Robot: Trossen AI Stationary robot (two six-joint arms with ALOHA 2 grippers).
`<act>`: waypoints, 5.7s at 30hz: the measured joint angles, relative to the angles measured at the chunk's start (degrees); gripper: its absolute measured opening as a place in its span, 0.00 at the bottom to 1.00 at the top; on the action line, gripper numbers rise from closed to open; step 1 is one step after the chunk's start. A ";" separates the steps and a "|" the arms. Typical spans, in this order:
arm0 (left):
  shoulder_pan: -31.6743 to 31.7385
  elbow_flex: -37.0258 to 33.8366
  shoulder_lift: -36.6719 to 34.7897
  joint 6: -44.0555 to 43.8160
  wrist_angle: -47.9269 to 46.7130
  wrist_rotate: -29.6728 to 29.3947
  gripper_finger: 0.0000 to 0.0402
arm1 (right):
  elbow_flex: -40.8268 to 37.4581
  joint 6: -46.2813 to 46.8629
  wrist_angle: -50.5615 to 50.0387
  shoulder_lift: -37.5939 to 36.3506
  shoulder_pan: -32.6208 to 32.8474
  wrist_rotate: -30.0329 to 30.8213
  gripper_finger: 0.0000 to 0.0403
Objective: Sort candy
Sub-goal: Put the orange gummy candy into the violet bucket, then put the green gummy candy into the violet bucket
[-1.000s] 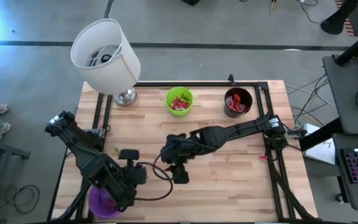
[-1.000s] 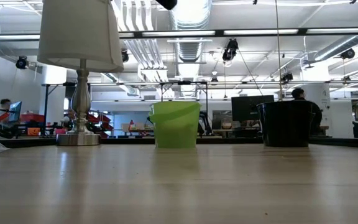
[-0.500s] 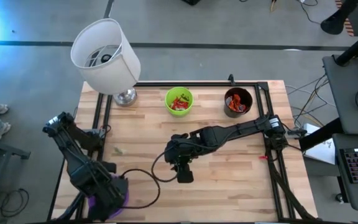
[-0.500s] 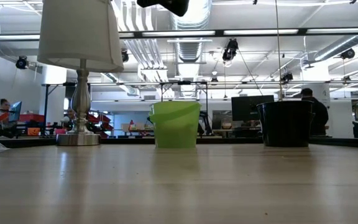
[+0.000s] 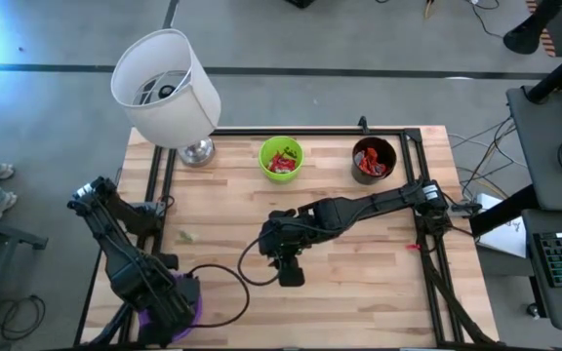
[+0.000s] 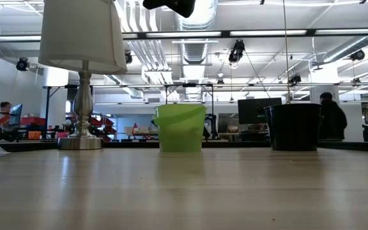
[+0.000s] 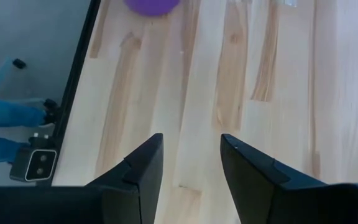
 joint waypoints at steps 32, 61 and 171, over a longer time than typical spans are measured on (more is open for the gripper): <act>8.44 -24.25 -27.15 -25.93 -0.02 -31.21 0.26 | -1.88 -6.25 -7.05 -0.02 -1.47 0.21 0.40; 14.93 -49.04 -30.56 -4.97 17.88 -30.01 0.41 | -3.65 -12.27 -6.87 -0.02 -11.98 -0.20 0.40; 33.63 -62.07 -23.22 36.39 27.71 -16.10 0.40 | -3.65 -15.23 -6.87 -0.02 -13.25 -0.52 0.40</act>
